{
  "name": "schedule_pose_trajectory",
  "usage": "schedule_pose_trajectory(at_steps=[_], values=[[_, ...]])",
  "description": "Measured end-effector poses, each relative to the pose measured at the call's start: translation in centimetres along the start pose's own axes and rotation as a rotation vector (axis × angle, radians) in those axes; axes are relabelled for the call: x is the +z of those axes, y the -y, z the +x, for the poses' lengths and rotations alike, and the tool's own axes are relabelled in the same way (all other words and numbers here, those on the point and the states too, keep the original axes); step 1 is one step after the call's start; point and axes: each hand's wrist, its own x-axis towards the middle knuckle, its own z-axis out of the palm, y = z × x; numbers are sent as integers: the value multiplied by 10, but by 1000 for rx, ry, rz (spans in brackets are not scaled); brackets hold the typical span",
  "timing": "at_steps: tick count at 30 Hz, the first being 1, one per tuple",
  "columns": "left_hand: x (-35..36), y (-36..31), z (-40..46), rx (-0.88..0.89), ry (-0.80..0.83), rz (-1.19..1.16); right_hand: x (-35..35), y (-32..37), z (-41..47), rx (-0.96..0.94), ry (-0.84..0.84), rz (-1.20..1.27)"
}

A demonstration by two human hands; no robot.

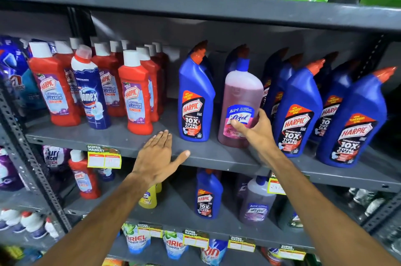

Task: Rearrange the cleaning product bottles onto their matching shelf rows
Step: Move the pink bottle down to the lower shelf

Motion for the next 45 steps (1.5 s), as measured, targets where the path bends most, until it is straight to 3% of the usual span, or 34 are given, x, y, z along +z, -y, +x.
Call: schedule_pose_trajectory(at_steps=[7,14,18,28,45], values=[[-1,0,0,14,10,1,-3,18,-18,-4,-21,-66],[30,-3,-50,164,-262,67,-17,36,-79,-56,-106,-128],[61,-2,-86,245,-297,3,-27,43,-116,-92,-155,-174],[122,1,-117,264,-79,-21,-30,-7,-189,-18,-220,-211],[265,14,-84,195,253,-51,29,-207,-226,360,-401,-249]])
